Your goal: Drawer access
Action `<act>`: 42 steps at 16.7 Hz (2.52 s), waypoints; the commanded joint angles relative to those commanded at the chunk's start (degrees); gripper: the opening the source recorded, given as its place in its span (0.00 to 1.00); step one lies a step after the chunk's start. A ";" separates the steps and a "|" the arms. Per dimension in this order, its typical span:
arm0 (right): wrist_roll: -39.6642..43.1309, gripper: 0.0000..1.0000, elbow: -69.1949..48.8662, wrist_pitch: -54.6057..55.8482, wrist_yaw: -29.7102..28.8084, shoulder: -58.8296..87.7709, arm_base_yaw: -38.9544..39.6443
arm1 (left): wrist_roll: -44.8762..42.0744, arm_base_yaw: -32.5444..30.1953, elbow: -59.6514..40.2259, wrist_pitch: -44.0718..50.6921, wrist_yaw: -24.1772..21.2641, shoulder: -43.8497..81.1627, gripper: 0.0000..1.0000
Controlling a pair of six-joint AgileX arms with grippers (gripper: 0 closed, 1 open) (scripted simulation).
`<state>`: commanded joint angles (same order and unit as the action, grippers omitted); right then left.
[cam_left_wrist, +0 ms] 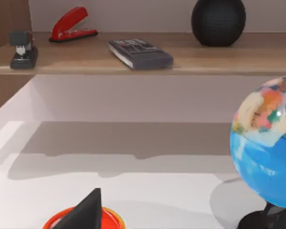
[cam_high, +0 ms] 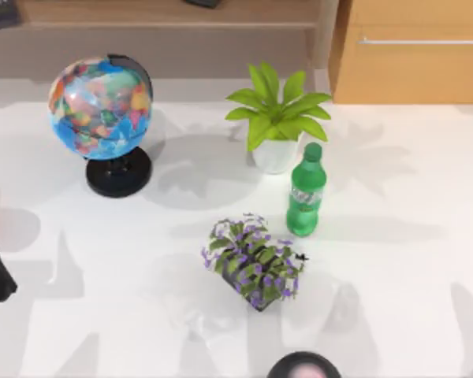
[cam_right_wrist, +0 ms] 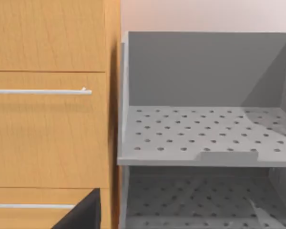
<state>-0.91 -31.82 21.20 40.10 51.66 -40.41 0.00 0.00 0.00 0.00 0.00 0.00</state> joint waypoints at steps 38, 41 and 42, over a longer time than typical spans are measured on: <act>90.07 1.00 -22.01 52.20 -52.14 76.01 50.33 | 0.00 0.00 0.00 0.00 0.00 0.00 1.00; 90.16 1.00 -23.90 51.37 -51.97 76.76 50.22 | 0.00 0.00 0.00 0.00 0.00 0.00 1.00; 90.18 1.00 -25.09 50.75 -51.87 77.31 50.13 | 0.00 0.00 0.00 0.00 0.00 0.00 1.00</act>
<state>89.27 -56.91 71.95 -11.77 128.98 9.72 0.00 0.00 0.00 0.00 0.00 0.00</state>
